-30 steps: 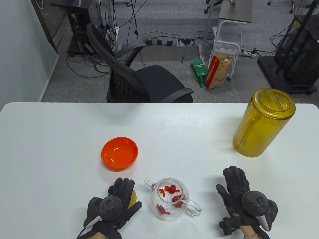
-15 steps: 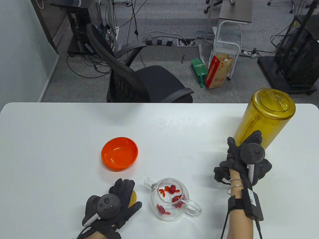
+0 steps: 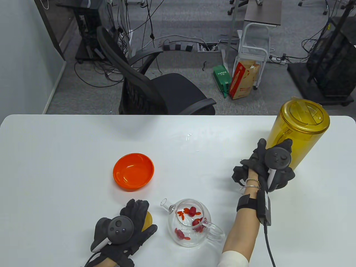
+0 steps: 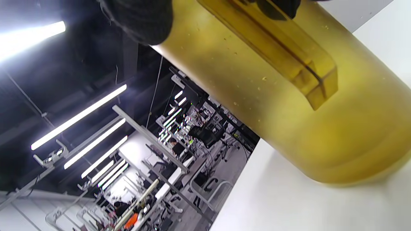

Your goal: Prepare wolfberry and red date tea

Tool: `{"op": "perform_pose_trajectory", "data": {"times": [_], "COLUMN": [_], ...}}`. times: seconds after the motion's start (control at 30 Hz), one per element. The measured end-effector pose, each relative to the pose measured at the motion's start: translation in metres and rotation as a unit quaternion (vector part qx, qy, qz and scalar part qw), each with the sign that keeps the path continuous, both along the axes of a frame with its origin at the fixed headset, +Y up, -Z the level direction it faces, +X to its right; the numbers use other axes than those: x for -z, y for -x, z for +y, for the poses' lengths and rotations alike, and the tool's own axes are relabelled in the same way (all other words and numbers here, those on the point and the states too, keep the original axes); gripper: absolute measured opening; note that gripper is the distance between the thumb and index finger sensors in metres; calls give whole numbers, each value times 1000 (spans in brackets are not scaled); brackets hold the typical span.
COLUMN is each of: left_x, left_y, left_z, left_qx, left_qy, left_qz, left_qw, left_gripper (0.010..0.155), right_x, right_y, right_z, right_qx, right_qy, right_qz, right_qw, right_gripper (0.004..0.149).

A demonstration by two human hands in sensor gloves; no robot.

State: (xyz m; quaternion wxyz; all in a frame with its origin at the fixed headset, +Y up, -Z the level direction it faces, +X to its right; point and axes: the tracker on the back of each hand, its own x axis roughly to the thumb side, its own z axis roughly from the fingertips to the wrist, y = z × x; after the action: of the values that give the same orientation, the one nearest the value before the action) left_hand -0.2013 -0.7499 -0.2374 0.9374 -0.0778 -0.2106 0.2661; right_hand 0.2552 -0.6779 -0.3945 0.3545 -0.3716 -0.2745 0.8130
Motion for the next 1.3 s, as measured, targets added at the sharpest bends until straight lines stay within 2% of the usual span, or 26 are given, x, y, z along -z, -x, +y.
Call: {"op": "perform_pose_trajectory", "data": {"times": [0.1,0.27,0.53,0.67,0.73,1.03,1.3], "left_x": [0,0,1,2,2,4,4], "left_y": [0,-1,-1,0,-1,0,1], "left_z": [0,0,-1,-3,-3,-8,-8], "left_qx": [1,3,11,10,11,17,21], "left_qy": [2,8,8,16,15,28,25], "left_qz": [1,-2,3,5,6,11,16], "left_qw": [1000,1000,1000,1000,1000,999,999], "left_gripper": [81,81,81,81,81,81,81], "right_x": [-1,0,-1,-7,-12,-34,-50], "right_y": [-8,-14,-19,-26,-31,-46,-43], "right_z": [-2,-3,-7,-16,-16,-4,18], "right_qx": [21,14,50,86,107,47,16], "right_qy": [-20,-28,-92,-163,-209,-247,-281], "right_qz": [-8,3,19,50,78,156,283], "right_qw": [1000,1000,994,982,969,955,917], "right_gripper": [68,62,50,46,45,40,40]}}
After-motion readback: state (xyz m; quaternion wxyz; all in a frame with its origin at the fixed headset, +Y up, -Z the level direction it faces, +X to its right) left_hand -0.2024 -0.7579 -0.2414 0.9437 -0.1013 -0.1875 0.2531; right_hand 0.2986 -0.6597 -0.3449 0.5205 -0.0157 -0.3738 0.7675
